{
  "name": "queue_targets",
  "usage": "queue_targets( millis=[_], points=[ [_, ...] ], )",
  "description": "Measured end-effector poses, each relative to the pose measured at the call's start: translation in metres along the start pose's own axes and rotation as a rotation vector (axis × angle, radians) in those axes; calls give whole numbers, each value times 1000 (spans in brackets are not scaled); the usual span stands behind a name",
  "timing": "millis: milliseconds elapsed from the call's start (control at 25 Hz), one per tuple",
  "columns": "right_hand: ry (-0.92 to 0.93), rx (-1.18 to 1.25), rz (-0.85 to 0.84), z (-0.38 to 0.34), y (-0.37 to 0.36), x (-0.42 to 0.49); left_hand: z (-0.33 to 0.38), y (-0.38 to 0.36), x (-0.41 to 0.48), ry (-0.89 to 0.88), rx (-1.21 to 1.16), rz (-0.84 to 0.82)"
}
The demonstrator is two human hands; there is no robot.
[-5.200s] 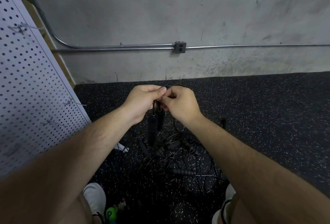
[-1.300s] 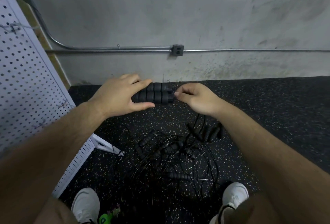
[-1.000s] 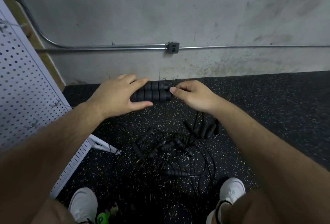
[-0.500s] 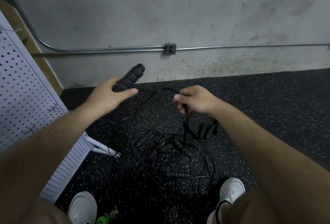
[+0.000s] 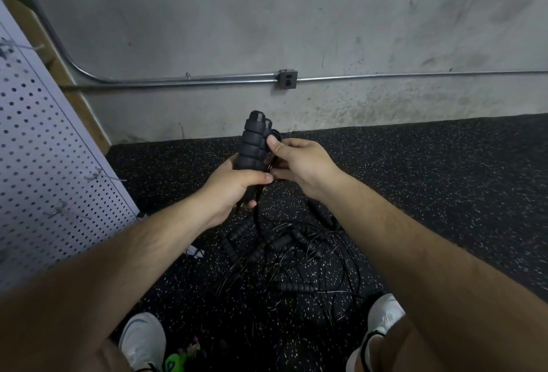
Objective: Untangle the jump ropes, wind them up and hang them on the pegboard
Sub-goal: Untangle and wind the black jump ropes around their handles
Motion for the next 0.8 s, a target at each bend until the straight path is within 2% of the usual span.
queue_targets(
  millis=[80, 120, 200, 240, 280, 320, 360, 440, 480, 560, 640, 680, 720, 800],
  points=[
    [47, -41, -53, -1, -6, -2, 4, -1, -1, -14, -12, 36],
    [99, -163, -75, -3, -8, -3, 7, 0, -1, -20, -33, 64],
    [295, -605, -4, -8, -7, -8, 14, 7, 0, -27, -97, 127],
    [413, -771, 112, -10, -2, -10, 18, 12, 2, -28, -144, 161],
    [498, -788, 247, -13, 5, -12, 22, 19, 4, -28, -199, 189],
    [508, -675, 330, -13, 10, -16, 26, 26, 6, -24, -253, 197],
    [424, -495, 318, -10, 13, -16, 30, 33, 8, -22, -284, 187],
    [148, -286, 111, 6, 3, -13, 35, 43, 9, -34, -272, 134],
    [39, -293, -13, 14, -3, -12, 38, 44, 8, -42, -255, 114],
    [-13, -303, -139, 19, -6, -12, 40, 47, 8, -51, -272, 145],
    [-47, -172, -121, 15, -1, -11, 41, 57, 8, -54, -332, 248],
    [-16, -166, -86, 12, 2, -10, 41, 62, 8, -53, -340, 281],
    [69, -262, -36, 7, 4, -10, 42, 67, 8, -49, -315, 280],
    [411, -739, 67, -7, 2, -18, 43, 66, 3, -46, -145, 171]
  ],
)
Point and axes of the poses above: each hand's wrist, its own x-axis towards the middle knuckle, its own y-axis out of the back of the hand, z = x × y, the point moved 4 cm from there along x, towards the middle knuckle, and after that the axes turned 5 degrees about x, right-handed, at the moved point
